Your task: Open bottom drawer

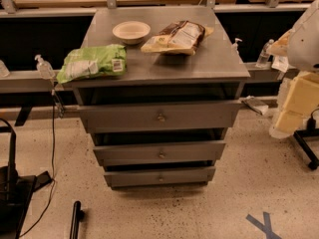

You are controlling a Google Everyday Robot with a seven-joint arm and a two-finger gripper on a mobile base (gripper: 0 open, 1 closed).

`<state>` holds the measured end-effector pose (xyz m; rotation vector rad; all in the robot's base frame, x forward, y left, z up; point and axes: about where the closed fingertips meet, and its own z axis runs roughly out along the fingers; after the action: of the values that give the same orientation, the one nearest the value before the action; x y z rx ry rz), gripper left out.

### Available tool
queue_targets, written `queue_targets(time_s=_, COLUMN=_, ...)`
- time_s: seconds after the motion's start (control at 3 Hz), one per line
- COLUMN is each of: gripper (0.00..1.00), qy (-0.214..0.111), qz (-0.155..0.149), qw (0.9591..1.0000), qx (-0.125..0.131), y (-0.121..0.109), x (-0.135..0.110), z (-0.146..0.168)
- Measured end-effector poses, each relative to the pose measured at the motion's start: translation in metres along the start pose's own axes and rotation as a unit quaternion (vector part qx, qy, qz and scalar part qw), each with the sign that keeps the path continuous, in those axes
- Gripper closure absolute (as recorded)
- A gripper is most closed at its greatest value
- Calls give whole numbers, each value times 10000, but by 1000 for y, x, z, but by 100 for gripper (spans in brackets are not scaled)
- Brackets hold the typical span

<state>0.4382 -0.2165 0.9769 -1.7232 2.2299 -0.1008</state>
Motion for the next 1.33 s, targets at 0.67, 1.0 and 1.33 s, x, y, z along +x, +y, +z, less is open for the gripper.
queue_targets(time_s=0.67, gripper=0, qy=17, qz=-109, qw=9999, qx=-29, y=-2, x=1, z=6)
queue_targets(time_s=1.0, gripper=0, qy=-176, qz=-321, qw=9993, qx=-115, y=-11, x=-14, z=45)
queue_targets(time_s=1.33, gripper=0, qy=-585, qz=-281, qw=9975, qx=-273, y=-4, x=-39, z=111)
